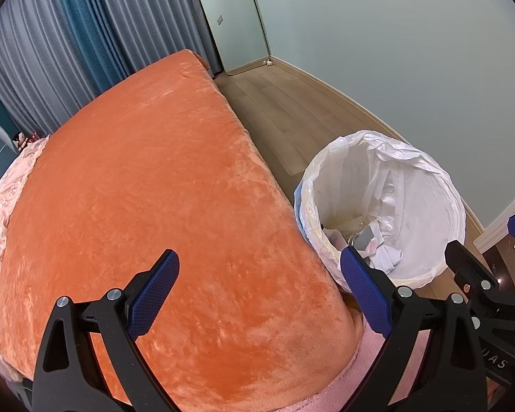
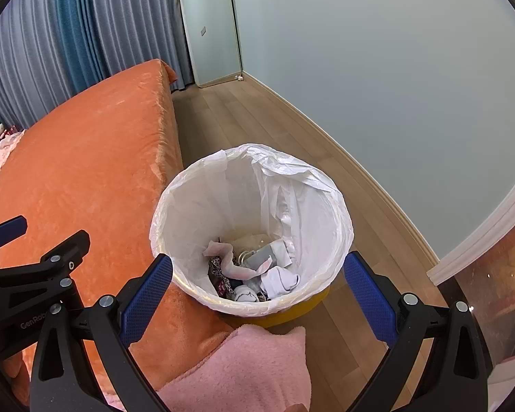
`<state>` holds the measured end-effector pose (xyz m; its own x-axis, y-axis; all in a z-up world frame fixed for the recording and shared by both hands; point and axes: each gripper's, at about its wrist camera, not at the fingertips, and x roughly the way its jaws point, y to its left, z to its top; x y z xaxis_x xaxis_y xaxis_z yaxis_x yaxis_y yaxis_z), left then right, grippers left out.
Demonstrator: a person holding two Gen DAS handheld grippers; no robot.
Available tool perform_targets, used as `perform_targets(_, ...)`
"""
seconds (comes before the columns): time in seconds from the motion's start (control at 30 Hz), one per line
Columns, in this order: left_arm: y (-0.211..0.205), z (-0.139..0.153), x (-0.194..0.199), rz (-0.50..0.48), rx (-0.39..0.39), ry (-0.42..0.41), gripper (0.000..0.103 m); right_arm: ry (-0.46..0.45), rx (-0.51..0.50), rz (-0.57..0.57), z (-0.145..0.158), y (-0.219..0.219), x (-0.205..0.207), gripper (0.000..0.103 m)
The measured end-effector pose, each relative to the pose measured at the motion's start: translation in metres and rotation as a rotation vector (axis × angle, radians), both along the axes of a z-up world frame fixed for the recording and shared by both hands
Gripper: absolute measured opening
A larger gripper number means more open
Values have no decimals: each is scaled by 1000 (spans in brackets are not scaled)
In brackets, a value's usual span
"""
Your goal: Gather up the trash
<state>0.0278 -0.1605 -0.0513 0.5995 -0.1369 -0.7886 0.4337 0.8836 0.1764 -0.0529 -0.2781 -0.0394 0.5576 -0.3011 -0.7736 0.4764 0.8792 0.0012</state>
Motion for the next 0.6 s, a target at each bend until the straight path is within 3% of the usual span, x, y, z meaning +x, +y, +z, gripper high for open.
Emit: perform_targets(0.6, 2, -4, 1, -6, 4, 12, 90, 4, 2, -11, -2, -2, -2, 96)
